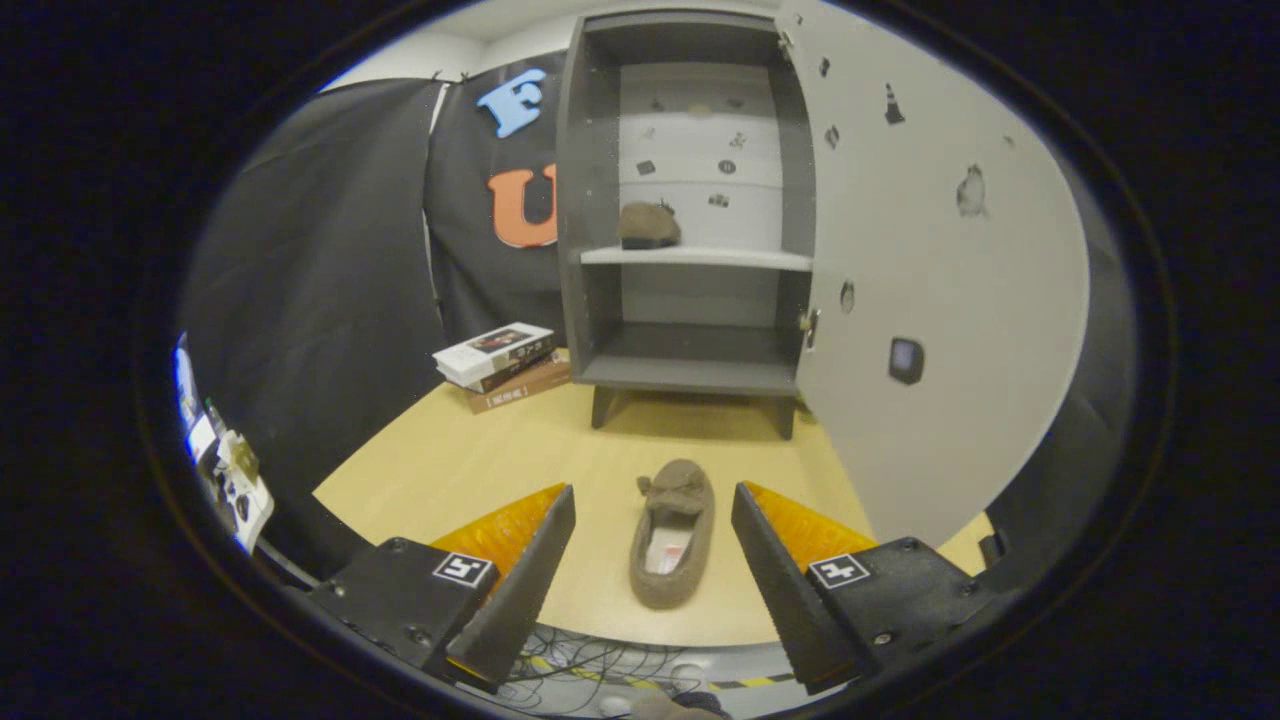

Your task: Open the shoe cabinet door, grab the shoes and put them into the shoe cabinet, then close the shoe cabinet door.

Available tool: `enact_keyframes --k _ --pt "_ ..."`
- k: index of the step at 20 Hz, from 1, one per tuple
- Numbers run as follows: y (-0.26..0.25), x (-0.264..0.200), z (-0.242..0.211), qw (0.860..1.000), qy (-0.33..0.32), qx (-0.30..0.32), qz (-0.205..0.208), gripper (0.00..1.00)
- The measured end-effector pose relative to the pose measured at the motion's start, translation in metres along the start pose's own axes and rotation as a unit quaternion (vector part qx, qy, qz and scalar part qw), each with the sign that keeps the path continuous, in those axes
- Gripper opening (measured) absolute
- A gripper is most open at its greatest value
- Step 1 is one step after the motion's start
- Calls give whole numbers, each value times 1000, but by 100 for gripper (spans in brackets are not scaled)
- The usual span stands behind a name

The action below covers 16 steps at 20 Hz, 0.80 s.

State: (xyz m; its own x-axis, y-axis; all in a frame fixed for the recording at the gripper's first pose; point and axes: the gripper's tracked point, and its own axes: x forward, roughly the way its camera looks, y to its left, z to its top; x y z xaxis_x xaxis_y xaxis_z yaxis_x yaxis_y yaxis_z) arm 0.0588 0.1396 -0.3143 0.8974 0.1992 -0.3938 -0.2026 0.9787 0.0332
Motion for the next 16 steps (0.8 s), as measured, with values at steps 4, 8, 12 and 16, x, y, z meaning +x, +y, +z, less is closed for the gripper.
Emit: enact_keyframes --k 4,8,12,16 --pt "6 53 -32 999 46 11 6 100" --pt "7 113 -68 994 99 42 5 100" --pt "4 158 -77 989 131 65 6 99" --pt "3 197 -72 985 154 79 2 100"
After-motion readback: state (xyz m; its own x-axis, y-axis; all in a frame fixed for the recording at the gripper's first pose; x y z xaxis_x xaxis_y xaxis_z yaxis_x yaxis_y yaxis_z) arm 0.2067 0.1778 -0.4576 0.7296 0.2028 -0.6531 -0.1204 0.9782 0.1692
